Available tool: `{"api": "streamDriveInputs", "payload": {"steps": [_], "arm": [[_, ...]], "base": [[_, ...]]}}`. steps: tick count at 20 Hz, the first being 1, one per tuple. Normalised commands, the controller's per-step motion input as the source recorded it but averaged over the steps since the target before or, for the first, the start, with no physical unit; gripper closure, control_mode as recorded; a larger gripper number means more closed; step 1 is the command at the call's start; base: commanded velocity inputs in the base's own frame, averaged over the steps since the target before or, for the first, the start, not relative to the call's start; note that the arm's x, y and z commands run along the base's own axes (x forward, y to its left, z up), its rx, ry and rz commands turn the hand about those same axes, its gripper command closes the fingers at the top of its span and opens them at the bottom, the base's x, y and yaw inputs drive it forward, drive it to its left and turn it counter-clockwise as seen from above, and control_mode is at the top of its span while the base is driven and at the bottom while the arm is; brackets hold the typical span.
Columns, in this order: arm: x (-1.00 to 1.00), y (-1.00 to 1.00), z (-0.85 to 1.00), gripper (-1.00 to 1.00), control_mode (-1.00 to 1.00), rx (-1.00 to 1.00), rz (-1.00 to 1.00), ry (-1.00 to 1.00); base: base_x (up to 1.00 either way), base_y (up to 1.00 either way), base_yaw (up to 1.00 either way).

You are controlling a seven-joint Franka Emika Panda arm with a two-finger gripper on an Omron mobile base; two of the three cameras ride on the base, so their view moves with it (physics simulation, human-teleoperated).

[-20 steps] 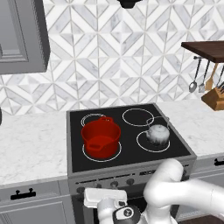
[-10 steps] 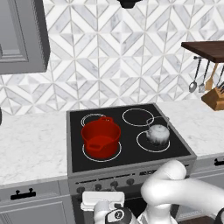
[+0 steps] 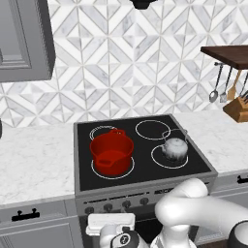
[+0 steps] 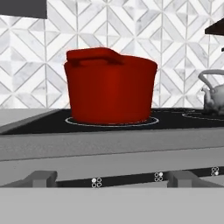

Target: Pick the kettle from the counter and place it on a stove burner. Then turn the burner on.

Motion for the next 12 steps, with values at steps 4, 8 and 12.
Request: {"api": "streamDriveInputs", "payload": {"steps": [4,8,12], "arm": [[-0.05,0.00,-0.03,-1.00,1.00,0.00,0.00,0.00],[0.00,0.00,0.00,-1.00,1.00,0.00,0.00,0.00],[0.00,0.00,0.00,-1.00,1.00,0.00,0.00,0.00]], "base": [[-0.19,-0.23,-0.01],[-0.27,-0.48,-0.02],[-0.25,-0.34,-0.04]]}}
